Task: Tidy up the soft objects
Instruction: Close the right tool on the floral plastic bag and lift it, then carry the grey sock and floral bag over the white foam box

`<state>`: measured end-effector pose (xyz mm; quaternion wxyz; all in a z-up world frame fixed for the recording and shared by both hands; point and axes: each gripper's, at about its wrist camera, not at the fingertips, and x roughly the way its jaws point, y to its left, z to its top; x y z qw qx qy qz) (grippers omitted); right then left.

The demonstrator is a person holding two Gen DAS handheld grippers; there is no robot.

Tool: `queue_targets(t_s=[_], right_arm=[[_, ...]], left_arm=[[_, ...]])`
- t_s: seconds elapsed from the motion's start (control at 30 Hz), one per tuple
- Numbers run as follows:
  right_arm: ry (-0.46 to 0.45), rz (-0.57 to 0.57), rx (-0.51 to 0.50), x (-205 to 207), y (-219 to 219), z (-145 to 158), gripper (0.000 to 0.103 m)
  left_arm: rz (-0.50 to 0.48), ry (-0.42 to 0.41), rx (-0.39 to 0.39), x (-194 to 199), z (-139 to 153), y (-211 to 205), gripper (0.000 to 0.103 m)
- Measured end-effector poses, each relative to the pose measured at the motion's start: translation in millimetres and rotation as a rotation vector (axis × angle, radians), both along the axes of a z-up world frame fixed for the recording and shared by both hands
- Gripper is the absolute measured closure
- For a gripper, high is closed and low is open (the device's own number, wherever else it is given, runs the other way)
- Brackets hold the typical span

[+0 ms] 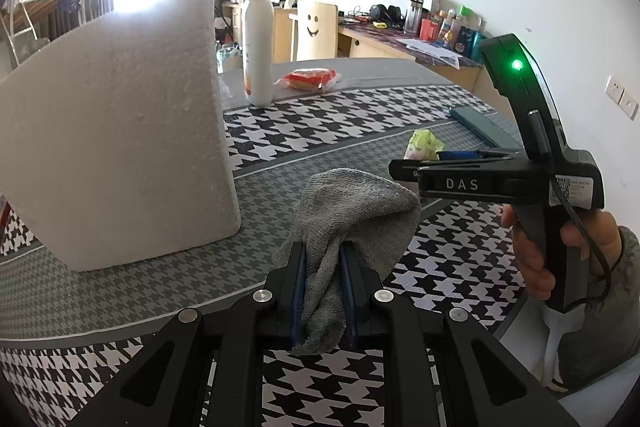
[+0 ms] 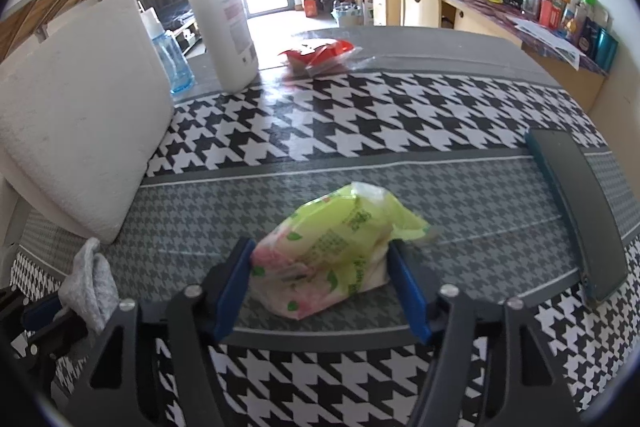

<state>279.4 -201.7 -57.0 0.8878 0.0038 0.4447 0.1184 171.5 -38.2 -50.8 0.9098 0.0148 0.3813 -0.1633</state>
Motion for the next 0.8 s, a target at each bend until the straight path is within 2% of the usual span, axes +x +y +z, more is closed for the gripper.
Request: queue_targets(t_s=[0.8], right_arm=[[-0.103,0.026,0.016,-46.4,1.1,40.1,0.035]], left_arm=[[0.037,-0.044,0.009,-27.8,17.1,8.4,0.085]])
